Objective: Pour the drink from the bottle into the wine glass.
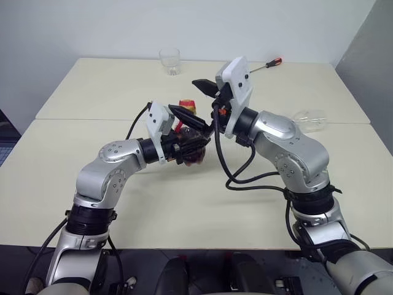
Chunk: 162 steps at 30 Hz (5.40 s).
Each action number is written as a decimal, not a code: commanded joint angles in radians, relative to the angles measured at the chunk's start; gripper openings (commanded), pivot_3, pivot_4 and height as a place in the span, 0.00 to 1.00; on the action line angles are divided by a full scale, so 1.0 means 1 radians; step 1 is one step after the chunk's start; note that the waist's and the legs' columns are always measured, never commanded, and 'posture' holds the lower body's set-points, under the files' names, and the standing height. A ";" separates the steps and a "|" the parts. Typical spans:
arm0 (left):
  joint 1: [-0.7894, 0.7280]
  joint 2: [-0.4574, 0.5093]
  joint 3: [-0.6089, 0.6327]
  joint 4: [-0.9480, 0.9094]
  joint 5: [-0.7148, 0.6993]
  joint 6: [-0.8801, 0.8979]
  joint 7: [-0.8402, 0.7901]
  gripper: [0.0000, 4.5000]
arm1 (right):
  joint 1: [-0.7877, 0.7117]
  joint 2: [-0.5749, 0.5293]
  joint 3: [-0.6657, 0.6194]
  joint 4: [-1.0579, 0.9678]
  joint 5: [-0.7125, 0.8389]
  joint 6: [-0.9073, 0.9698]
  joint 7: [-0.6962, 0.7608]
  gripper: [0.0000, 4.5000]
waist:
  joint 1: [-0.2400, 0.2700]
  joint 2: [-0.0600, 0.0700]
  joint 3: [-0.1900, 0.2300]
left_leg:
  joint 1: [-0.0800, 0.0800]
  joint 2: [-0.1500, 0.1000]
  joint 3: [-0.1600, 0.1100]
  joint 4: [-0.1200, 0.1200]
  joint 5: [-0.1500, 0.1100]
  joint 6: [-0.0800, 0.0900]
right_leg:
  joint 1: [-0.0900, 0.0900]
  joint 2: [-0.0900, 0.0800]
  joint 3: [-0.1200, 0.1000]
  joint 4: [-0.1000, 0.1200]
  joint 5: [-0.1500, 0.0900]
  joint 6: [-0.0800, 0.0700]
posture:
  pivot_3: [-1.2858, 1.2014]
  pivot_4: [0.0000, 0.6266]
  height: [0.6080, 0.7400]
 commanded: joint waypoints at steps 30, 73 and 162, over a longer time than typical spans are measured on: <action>0.004 0.004 0.042 -0.066 -0.007 0.003 -0.032 0.49 | 0.046 0.010 -0.209 -0.158 0.261 0.189 0.004 0.99 | -0.001 0.000 0.000 | 0.000 0.000 -0.001 0.000 0.000 0.000 | 0.000 0.000 0.000 0.001 0.000 0.000 | 0.52 0.24 1.00; -0.045 -0.011 0.041 -0.020 0.008 0.000 -0.049 0.29 | -0.018 0.018 -0.125 -0.032 0.116 0.064 0.013 1.00 | 0.000 0.000 0.000 | 0.000 0.000 0.000 0.000 0.000 0.000 | 0.000 0.000 0.000 0.001 0.000 0.000 | 0.52 0.24 1.00; -0.037 -0.017 0.035 -0.004 0.027 -0.023 -0.079 0.29 | -0.024 0.026 -0.118 -0.001 0.096 0.035 0.021 1.00 | 0.000 0.000 0.000 | 0.001 0.000 0.000 0.001 0.000 0.000 | 0.000 0.000 0.000 0.003 0.000 0.000 | 0.52 0.24 1.00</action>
